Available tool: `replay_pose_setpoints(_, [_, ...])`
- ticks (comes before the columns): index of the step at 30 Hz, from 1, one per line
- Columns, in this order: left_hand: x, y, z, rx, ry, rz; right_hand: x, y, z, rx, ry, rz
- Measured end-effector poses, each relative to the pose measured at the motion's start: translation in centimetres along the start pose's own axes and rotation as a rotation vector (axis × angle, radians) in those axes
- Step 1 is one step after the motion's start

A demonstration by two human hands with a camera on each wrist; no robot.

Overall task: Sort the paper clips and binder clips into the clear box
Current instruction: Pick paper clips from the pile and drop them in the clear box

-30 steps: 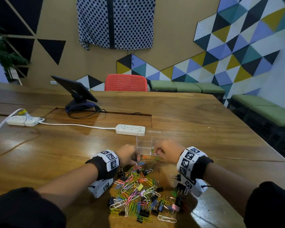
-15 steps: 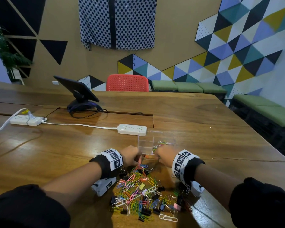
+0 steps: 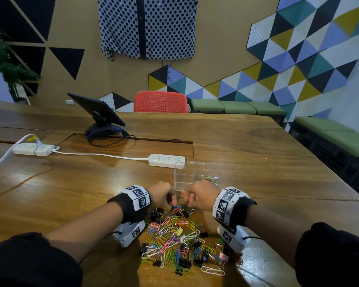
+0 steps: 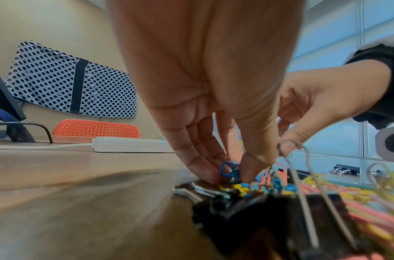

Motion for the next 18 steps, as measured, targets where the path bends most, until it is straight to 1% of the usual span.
replay_pose_setpoints(2, [0.0, 0.1, 0.3, 0.034, -0.025, -0.003, 0.0, 1.2, -0.4, 0.085, 0.033, 0.04])
replay_pose_setpoints(4, [0.0, 0.3, 0.9, 0.045, -0.05, -0.004, 0.0, 1.9, -0.7, 0.121, 0.055, 0.068])
replay_pose_setpoints(6, [0.0, 0.6, 1.8, 0.044, -0.083, 0.007, 0.2, 2.4, -1.1, 0.093, 0.056, 0.093])
replay_pose_setpoints(11, [0.3, 0.9, 4.7, 0.01, -0.239, 0.021, 0.6, 3.4, -1.3, 0.031, -0.002, 0.15])
replay_pose_setpoints(15, [0.7, 0.3, 6.6, -0.025, -0.346, 0.012, 0.4, 4.2, -2.2, 0.015, 0.102, 0.213])
replay_pose_setpoints(18, [1.1, -0.5, 7.3, -0.04, -0.392, -0.007, 0.4, 4.5, -2.3, -0.028, 0.105, 0.242])
Point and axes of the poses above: each hand's wrist, its own x-axis towards the middle knuckle, its own z-axis out of the back of the hand, y = z × x, the point moved 5 cm from there along x, towards the middle knuckle, and after that the axes turned 12 degrees about -y, right-handed, at the moved point
